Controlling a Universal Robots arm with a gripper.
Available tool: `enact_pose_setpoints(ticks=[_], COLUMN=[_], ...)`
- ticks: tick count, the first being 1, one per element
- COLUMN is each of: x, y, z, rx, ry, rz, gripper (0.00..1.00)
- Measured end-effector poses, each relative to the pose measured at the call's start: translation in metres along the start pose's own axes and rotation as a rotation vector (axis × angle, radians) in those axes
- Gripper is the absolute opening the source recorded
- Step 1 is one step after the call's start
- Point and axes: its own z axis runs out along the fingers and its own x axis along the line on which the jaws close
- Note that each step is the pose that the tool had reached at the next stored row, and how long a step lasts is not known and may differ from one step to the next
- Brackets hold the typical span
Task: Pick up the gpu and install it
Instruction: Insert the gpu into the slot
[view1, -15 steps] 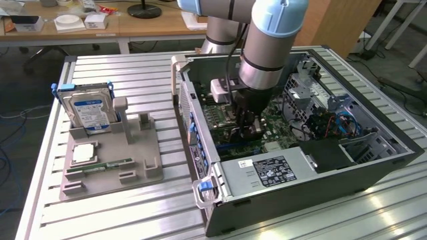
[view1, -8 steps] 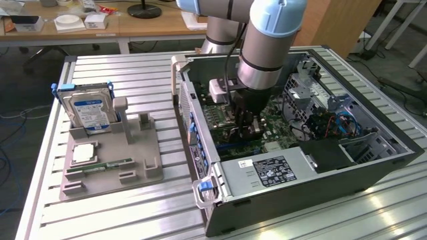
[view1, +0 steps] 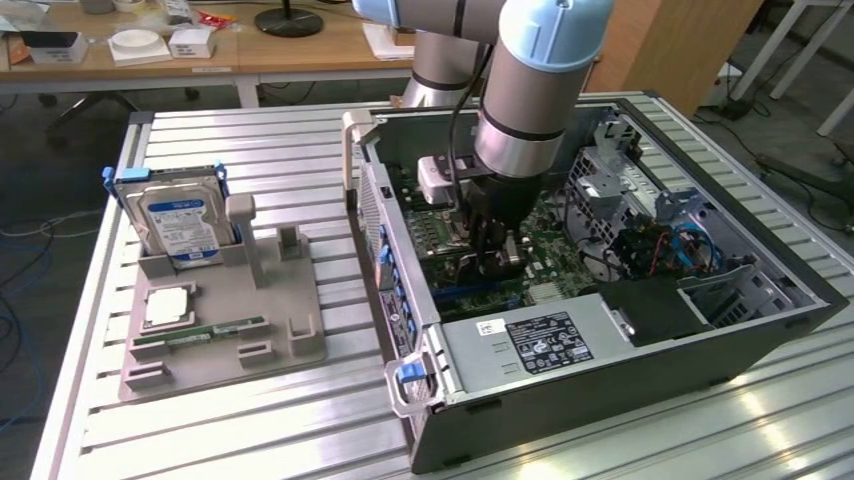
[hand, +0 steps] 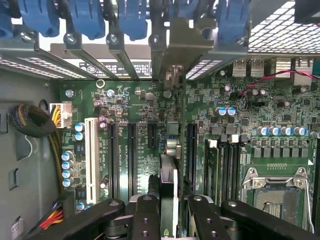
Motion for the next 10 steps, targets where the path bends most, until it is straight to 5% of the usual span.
enact_pose_setpoints(ticks=[10], x=[-0.0009], y=[0.0000], z=[0.0012], rx=[-0.0001], ry=[-0.0049], rz=[0.000], gripper=[0.26])
